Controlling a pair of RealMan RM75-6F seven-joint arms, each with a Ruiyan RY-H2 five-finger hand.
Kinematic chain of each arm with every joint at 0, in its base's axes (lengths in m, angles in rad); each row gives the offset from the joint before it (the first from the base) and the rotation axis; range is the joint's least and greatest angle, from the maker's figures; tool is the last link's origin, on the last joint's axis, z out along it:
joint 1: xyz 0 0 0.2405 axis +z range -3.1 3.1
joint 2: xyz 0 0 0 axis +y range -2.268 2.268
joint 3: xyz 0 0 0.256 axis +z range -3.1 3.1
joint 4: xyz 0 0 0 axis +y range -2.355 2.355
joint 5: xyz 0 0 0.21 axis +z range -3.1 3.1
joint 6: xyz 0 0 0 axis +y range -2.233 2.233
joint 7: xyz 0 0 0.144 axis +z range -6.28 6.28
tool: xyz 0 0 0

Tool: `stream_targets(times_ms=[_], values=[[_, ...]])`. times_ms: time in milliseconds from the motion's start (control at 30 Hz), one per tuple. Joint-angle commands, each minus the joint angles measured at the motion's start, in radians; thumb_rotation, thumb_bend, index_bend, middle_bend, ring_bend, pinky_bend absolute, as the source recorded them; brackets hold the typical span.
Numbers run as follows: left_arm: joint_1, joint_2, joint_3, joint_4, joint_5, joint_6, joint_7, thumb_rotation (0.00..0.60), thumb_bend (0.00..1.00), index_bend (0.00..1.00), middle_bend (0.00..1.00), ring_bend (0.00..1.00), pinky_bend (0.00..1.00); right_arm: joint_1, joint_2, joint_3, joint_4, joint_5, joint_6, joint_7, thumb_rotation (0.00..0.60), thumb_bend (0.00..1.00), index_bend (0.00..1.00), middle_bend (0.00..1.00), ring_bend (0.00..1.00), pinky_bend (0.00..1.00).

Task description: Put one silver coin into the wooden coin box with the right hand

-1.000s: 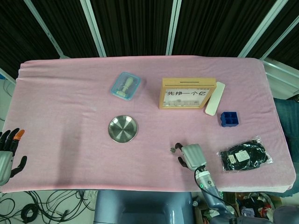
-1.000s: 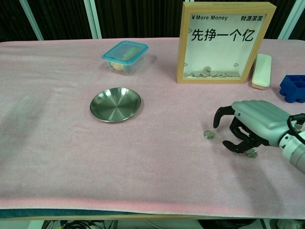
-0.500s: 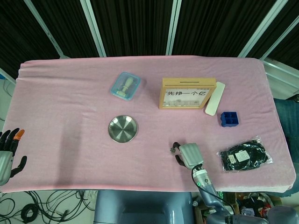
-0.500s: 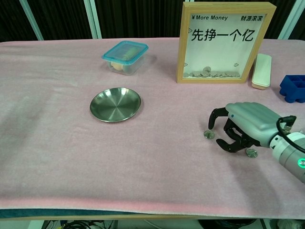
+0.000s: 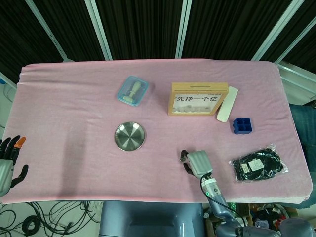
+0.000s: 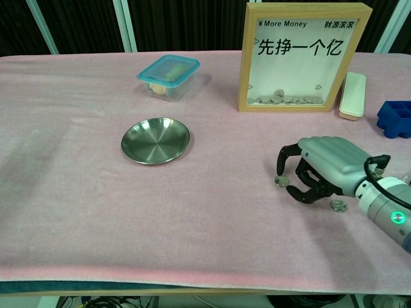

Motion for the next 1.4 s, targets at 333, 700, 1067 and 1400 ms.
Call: stream_targets(times_ms=[333,700,1067,1400], values=[[0.0,0.0,0.0,0.001,-0.001,0.0,0.002,0.6,0.4,0.06,0.04,0.01,0.0,-0.003,-0.009,0.005,0.015,-0.002,-0.015,0.001,0.6,0.32,0.45,0.89,0.96,1.0],[0.0,0.0,0.0,0.001,-0.002,-0.001,0.001,0.6,0.4,0.06,0.04,0.01,0.0,-0.008,-0.017,0.012,0.025,-0.01,-0.017,0.0,0.6,0.32,0.45,0.89,0.96,1.0],[0.0,-0.001,0.0,0.001,-0.002,0.0,0.003,0.6,0.4,0.06,0.04,0.01,0.0,-0.011,-0.022,0.017,0.033,-0.013,-0.025,0.001,0.6,0.33,0.45,0.89,0.96,1.0],[0.0,-0.001,0.001,0.002,-0.002,-0.002,0.006,0.6,0.4,0.06,0.04,0.01,0.0,-0.011,-0.027,0.023,0.041,-0.014,-0.03,0.005,0.6,0.33,0.45,0.89,0.96,1.0]])
